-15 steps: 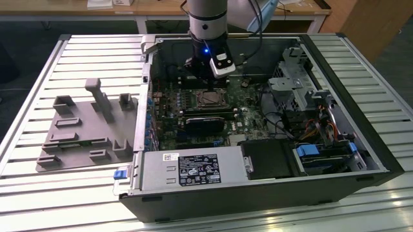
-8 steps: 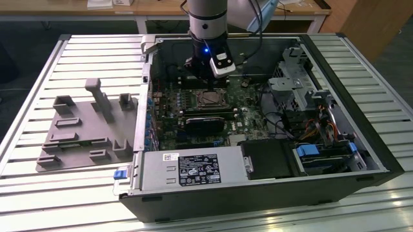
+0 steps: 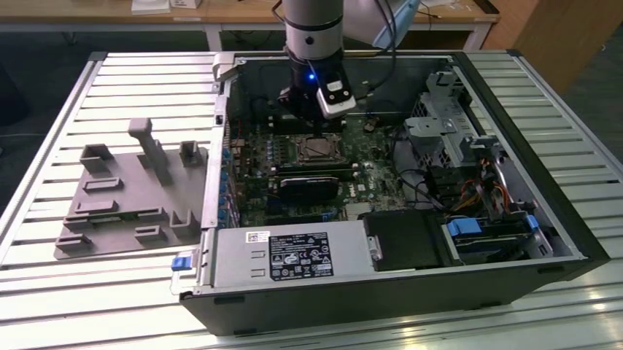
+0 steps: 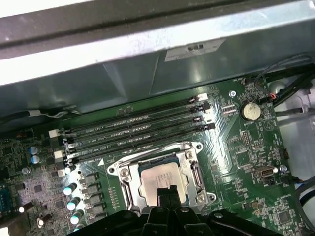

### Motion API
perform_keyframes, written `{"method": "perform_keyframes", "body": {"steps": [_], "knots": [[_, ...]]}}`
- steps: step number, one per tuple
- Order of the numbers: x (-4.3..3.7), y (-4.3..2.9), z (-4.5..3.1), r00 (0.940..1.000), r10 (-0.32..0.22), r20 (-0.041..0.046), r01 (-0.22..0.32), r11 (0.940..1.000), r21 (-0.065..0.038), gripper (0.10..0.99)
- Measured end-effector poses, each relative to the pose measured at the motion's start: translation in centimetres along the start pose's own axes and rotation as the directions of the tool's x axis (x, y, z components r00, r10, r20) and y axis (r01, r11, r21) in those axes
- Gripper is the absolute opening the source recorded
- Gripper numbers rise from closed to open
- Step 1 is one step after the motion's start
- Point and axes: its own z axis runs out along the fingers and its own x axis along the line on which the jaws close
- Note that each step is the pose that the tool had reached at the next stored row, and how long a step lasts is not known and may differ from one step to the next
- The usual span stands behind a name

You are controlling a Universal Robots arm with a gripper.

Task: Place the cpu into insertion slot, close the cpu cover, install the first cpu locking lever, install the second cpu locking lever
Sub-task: 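Install the second cpu locking lever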

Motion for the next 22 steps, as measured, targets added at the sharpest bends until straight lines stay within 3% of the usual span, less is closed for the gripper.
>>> {"method": "perform_keyframes", "body": {"steps": [9, 22], "knots": [[-0.46, -1.61, -0.08, 1.0000, 0.000, 0.0000, 0.000, 1.0000, 0.000, 0.106], [-0.85, -3.01, -0.14, 1.0000, 0.001, 0.0001, -0.001, 1.0000, 0.000, 0.106]]}}
